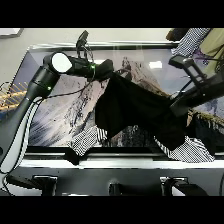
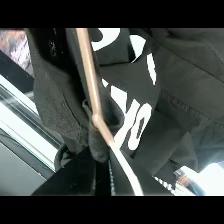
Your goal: Fold the clothes and pants, and hang the long-sleeved shirts on hangers.
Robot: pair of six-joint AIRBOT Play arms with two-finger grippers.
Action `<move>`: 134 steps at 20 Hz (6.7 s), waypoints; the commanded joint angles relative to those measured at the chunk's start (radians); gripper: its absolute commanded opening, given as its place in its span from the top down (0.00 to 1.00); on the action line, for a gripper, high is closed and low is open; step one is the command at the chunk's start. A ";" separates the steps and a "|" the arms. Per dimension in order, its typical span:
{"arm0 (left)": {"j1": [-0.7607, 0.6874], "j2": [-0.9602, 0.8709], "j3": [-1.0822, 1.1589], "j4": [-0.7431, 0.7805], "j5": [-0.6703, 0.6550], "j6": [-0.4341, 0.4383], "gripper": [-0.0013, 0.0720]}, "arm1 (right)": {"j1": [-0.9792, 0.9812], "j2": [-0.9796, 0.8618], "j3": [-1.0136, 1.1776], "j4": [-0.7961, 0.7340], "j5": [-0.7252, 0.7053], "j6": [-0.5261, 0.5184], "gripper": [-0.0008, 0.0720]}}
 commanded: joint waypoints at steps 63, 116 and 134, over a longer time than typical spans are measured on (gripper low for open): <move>0.221 0.066 -0.072 -0.217 -0.387 1.196 0.13 | 0.095 -0.178 0.000 0.204 -0.278 -0.678 0.95; 0.174 0.260 -0.211 -0.324 -0.392 1.498 0.95 | -0.467 0.109 -0.147 0.415 -0.233 -0.497 0.22; 0.172 0.282 -0.211 -0.328 -0.388 1.498 0.95 | -0.254 -0.082 -0.401 0.583 -0.476 -0.722 0.29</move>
